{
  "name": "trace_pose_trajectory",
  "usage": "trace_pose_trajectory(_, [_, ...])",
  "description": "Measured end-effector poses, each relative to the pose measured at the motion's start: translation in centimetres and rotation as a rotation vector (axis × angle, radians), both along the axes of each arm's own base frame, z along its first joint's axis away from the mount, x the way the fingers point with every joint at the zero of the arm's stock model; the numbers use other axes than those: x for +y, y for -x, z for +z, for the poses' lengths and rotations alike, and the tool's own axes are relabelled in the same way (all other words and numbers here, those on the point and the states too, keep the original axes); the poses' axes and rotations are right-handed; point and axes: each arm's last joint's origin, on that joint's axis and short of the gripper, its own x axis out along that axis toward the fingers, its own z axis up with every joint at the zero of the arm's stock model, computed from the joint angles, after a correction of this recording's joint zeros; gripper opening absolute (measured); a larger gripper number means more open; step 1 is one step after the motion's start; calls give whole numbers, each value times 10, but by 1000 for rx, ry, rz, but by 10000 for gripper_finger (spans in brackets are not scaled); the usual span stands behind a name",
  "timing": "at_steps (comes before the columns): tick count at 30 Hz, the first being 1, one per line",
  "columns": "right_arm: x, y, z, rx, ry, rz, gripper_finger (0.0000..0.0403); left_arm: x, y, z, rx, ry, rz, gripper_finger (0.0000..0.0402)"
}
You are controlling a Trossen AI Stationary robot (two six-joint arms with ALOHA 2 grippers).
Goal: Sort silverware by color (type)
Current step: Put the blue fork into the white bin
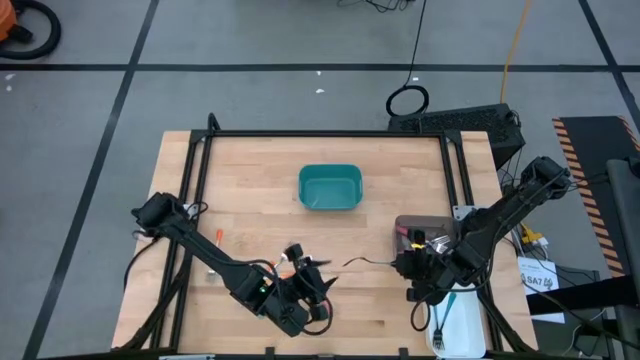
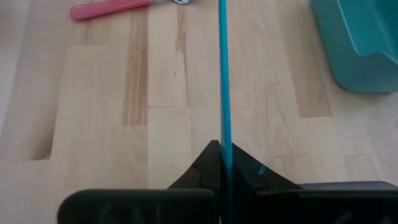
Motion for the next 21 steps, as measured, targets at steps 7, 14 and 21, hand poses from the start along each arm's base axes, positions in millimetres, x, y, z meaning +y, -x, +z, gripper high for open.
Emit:
trace_pose_trajectory(7, [1,-1,1,-13,-8,-1,2,-2,-17,-9,-21,-121,-29,278])
trace_pose_trajectory(14, [3,-3,2,-35,-13,16,3,7,-36,-18,-28,-199,-17,282])
trace_pose_trajectory(21, [3,-3,2,-37,-11,18,3,15,-46,-22,-52,-194,-7,209])
